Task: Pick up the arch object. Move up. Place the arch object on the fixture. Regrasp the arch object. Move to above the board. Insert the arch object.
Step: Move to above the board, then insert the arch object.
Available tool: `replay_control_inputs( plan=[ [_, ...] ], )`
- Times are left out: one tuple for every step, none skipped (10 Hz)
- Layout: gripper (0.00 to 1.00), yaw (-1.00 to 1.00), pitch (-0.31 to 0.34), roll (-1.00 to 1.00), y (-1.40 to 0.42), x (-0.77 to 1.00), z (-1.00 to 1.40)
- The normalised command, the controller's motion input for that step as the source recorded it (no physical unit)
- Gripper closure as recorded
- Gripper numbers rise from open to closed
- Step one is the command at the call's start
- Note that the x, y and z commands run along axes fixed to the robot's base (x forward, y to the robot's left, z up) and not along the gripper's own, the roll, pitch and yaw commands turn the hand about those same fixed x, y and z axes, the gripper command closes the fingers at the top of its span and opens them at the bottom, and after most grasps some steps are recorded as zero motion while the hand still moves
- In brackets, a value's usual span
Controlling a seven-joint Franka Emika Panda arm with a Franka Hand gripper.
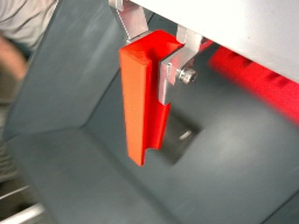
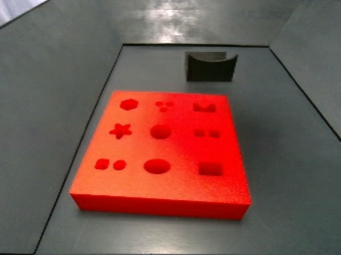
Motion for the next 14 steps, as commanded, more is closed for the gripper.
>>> replay_control_inputs(
  plan=[
    [1.0,-0.03,0.026,-1.0,-1.0,-0.58,0.08],
    [1.0,-0.03,0.025,-1.0,-1.0,-0.6,0.08],
    [1.0,-0.03,0.023,-1.0,-1.0,-0.61,0.08],
    [1.0,-0.03,0.02,-1.0,-0.81,-0.54,0.07],
    [1.0,-0.03,0.014,-1.0,-0.63,-0.44,0.05],
    [1.0,-0.02,0.006,-1.0,-0.29,-0.25,0.02],
    [1.0,-0.02,0.002,-1.0,-0.15,-0.16,0.01],
    [1.0,-0.02,-0.011,-0.93,-0.08,-0.12,0.01],
    [1.0,-0.01,-0.026,-0.69,-0.04,-0.09,0.0],
    [1.0,-0.01,-0.035,-0.42,-0.01,-0.07,0.0],
    [1.0,-0.01,-0.032,-0.28,0.0,-0.05,0.0],
    [1.0,0.0,-0.03,-0.22,0.0,-0.04,0.0],
    [1.0,-0.01,0.0,0.0,0.0,0.0,-0.01],
    [1.0,-0.49,0.0,0.0,0.0,0.19,-0.05]
  ],
)
